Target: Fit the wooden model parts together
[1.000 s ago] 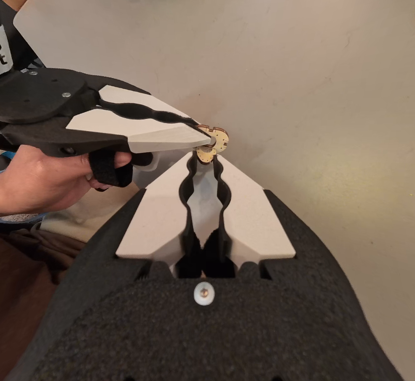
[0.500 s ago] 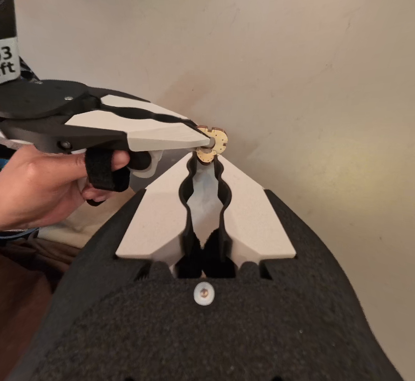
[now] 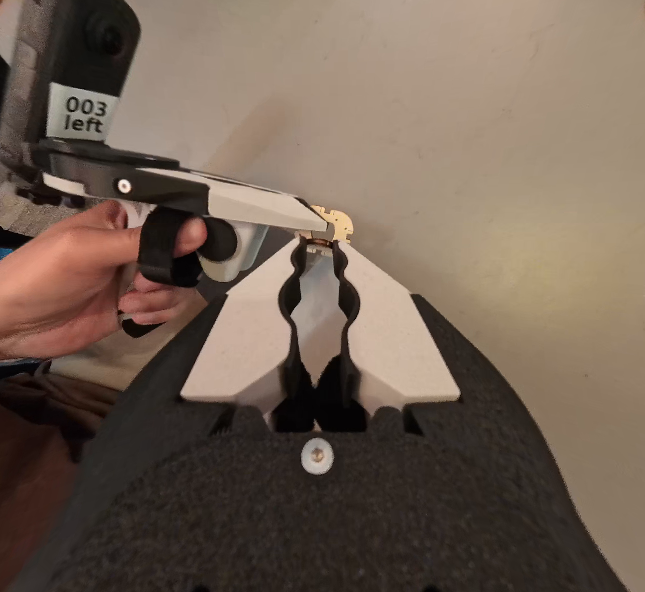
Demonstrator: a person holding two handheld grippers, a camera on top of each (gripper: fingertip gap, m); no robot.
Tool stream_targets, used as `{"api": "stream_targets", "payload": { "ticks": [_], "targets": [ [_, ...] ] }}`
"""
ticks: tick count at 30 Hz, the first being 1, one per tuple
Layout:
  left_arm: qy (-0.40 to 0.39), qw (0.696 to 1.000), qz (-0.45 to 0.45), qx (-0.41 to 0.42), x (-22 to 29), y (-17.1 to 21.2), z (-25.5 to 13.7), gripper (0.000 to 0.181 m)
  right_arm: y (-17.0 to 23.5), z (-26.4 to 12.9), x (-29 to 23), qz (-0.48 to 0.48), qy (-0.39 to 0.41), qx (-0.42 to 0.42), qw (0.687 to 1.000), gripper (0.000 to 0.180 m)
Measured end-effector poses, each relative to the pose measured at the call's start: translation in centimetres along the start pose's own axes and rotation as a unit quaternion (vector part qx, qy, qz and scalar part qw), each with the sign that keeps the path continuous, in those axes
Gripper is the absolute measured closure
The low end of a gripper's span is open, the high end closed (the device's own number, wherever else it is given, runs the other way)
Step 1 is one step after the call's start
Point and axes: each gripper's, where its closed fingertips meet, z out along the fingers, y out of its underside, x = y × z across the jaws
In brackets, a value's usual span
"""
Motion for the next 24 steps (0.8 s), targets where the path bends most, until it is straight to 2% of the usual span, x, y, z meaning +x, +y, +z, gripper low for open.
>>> {"api": "stream_targets", "payload": {
  "ticks": [7, 12, 16, 24],
  "targets": [
    [0.067, 0.990, -0.119, 0.022, 0.3, -0.1, -0.1, 0.180, -0.9, -0.1, -0.1, -0.011, 0.018, 0.054, 0.998, 0.167],
    [0.114, 0.970, -0.209, 0.043, 0.3, -0.3, -0.1, 0.181, -1.3, -0.2, -0.1, -0.014, 0.032, 0.107, 0.994, 0.166],
    [0.122, 0.966, -0.223, 0.056, 0.1, -0.9, -0.4, 0.181, -1.2, -0.6, -0.5, -0.016, 0.027, 0.146, 0.989, 0.166],
    [0.112, 0.971, -0.202, 0.057, 0.0, -1.2, -0.6, 0.181, -1.5, -0.6, -0.7, -0.024, 0.016, 0.152, 0.988, 0.166]
  ]
}}
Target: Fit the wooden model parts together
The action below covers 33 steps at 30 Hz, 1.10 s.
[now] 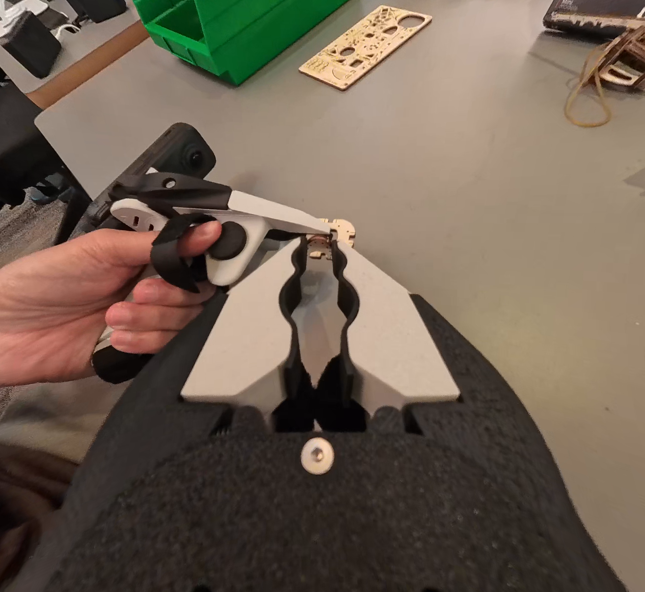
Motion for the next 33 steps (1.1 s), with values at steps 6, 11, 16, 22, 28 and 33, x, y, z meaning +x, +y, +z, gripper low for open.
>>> {"api": "stream_targets", "payload": {
  "ticks": [6, 11, 16, 22, 28, 33],
  "targets": [
    [-0.038, 0.998, 0.049, -0.020, -0.5, -0.2, -0.3, 0.180, -0.7, -0.7, 0.2, -0.019, -0.051, 0.014, 0.998, 0.166],
    [-0.012, 0.991, 0.048, -0.123, 0.4, 2.4, 0.4, 0.180, 0.0, -2.1, -2.1, -0.147, -0.195, 0.025, 0.969, 0.166],
    [0.013, 0.986, 0.016, -0.165, 0.9, 4.4, 0.3, 0.180, 0.1, -3.2, -1.3, -0.126, -0.247, 0.019, 0.960, 0.166],
    [0.011, 0.998, 0.043, -0.051, 1.5, 1.8, 0.1, 0.181, -0.4, -2.3, 0.4, -0.032, -0.135, 0.055, 0.989, 0.167],
    [-0.014, 0.998, 0.058, -0.013, 0.9, 1.1, 0.0, 0.180, -0.9, -1.8, 0.1, -0.040, -0.024, 0.076, 0.996, 0.167],
    [-0.027, 0.998, 0.052, -0.010, 0.4, 1.1, -0.2, 0.181, 0.1, -0.5, -0.4, -0.044, 0.004, 0.056, 0.997, 0.167]
  ]
}}
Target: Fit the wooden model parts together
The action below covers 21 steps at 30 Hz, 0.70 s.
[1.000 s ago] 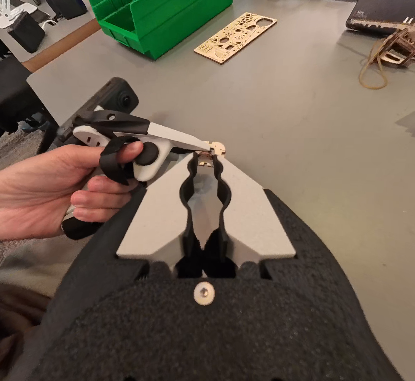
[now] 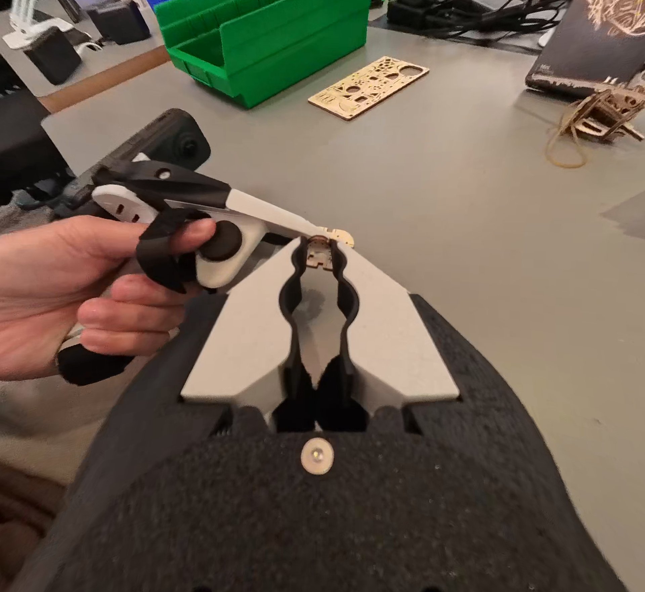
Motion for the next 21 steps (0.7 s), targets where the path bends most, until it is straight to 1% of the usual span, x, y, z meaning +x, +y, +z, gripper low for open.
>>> {"api": "stream_targets", "payload": {
  "ticks": [2, 9, 21],
  "targets": [
    [-0.003, 1.000, -0.002, 0.007, -0.10, -0.23, -0.14, 0.181, 0.10, 0.11, 0.37, -0.012, 0.021, -0.008, 1.000, 0.167],
    [-0.014, 1.000, 0.016, 0.008, -0.25, -0.52, -0.18, 0.180, 0.27, 0.28, 0.06, -0.005, 0.019, -0.017, 1.000, 0.167],
    [0.001, 1.000, -0.008, 0.011, -0.11, -0.40, -0.06, 0.181, -0.32, 0.62, -0.06, -0.001, 0.026, 0.004, 1.000, 0.167]
  ]
}}
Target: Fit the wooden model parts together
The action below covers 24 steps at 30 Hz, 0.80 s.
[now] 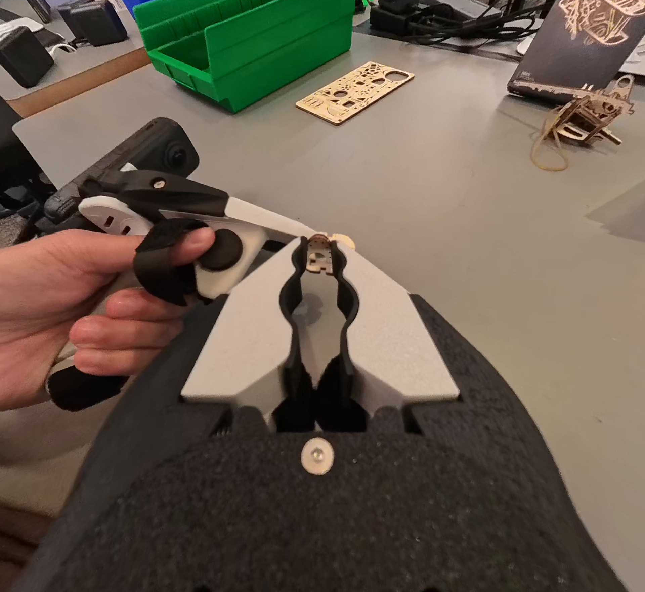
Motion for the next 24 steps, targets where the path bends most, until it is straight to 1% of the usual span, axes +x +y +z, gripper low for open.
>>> {"api": "stream_targets", "payload": {
  "ticks": [11, 24],
  "targets": [
    [-0.005, 1.000, 0.002, 0.000, -0.27, -0.25, -0.11, 0.181, -0.12, -0.17, 0.12, -0.018, 0.012, 0.001, 1.000, 0.167],
    [-0.011, 1.000, 0.004, 0.005, -0.46, -0.56, -0.22, 0.181, 0.59, 0.04, 0.30, 0.000, 0.002, -0.016, 1.000, 0.167]
  ]
}}
